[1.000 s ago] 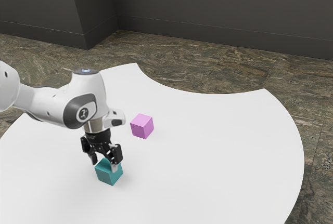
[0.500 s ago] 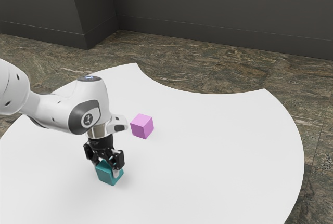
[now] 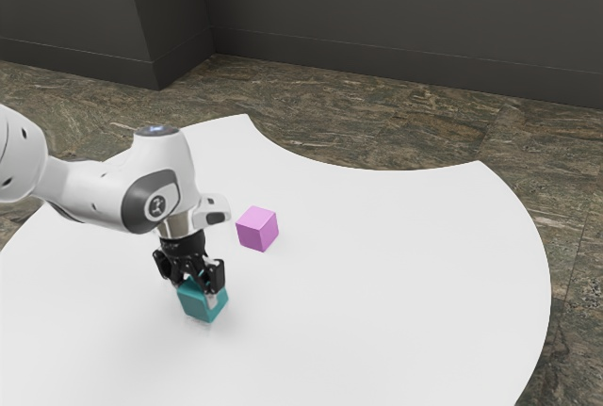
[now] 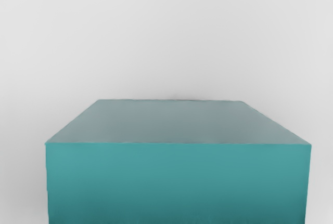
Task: Pick up the blue block with one arm, and put the blue block on the pink block with one arm
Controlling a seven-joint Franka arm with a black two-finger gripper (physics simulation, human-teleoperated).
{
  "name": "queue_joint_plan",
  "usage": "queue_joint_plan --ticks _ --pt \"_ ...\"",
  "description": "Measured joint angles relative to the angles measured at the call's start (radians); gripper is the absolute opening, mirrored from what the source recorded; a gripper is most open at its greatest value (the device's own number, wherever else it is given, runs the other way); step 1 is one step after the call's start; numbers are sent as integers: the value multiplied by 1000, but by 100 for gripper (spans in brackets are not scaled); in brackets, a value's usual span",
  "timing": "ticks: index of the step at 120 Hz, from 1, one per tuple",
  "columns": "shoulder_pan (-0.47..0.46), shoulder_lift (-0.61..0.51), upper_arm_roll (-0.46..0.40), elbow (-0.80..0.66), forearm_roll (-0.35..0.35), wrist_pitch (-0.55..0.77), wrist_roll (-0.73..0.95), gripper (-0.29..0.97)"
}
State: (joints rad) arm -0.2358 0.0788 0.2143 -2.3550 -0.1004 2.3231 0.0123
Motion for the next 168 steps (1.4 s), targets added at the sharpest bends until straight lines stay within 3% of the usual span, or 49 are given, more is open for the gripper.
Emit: queue_joint_plan --ticks 29,55,94,141,168 --pt "14 42 24 205 12 -25 -10 28" --pt "61 263 24 570 -10 -210 -17 25" --pt "122 460 -23 861 -34 -376 6 22" --pt "141 505 -69 930 -9 -409 54 19" --pt "136 502 -69 930 -18 -420 76 36"
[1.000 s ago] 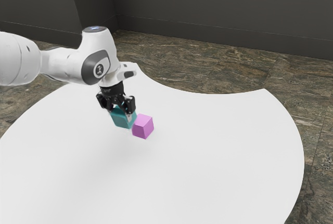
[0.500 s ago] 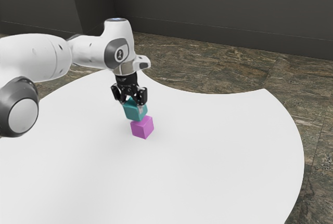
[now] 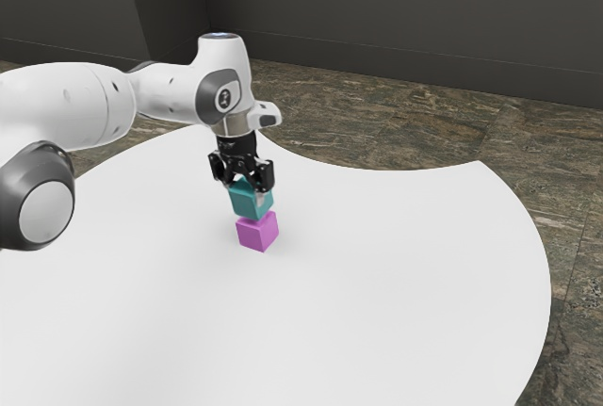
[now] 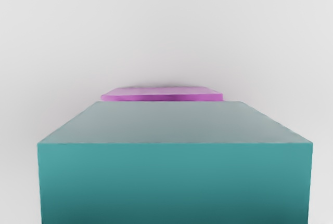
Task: Pick up the blue block with one arm, and put the blue block on the pink block with one arm
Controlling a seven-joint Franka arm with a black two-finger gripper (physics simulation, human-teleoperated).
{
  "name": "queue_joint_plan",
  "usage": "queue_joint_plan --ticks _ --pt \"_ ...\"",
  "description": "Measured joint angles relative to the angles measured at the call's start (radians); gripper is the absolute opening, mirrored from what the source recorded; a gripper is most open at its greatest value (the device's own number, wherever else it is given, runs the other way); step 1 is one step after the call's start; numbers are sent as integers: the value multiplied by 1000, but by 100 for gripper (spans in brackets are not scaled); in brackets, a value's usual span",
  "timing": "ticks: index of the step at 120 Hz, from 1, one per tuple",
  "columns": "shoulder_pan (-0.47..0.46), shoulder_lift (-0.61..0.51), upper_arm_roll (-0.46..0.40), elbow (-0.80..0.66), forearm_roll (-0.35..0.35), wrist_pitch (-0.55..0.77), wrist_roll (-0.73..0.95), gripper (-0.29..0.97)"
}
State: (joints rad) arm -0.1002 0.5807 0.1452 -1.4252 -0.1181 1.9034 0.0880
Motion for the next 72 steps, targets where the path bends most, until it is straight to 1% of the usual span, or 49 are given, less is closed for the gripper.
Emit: queue_joint_plan --ticks 25,39,47,57,68,72 --pt "-1 0 0 0 -10 -6 19 52" --pt "-1 -3 0 0 -11 -7 28 58" --pt "-1 -39 0 -1 -11 -8 32 60" --pt "-4 -147 0 -44 -11 -11 35 62" --pt "15 -378 8 -304 -14 -1 38 63" --pt "25 -447 11 -371 -13 4 39 63"
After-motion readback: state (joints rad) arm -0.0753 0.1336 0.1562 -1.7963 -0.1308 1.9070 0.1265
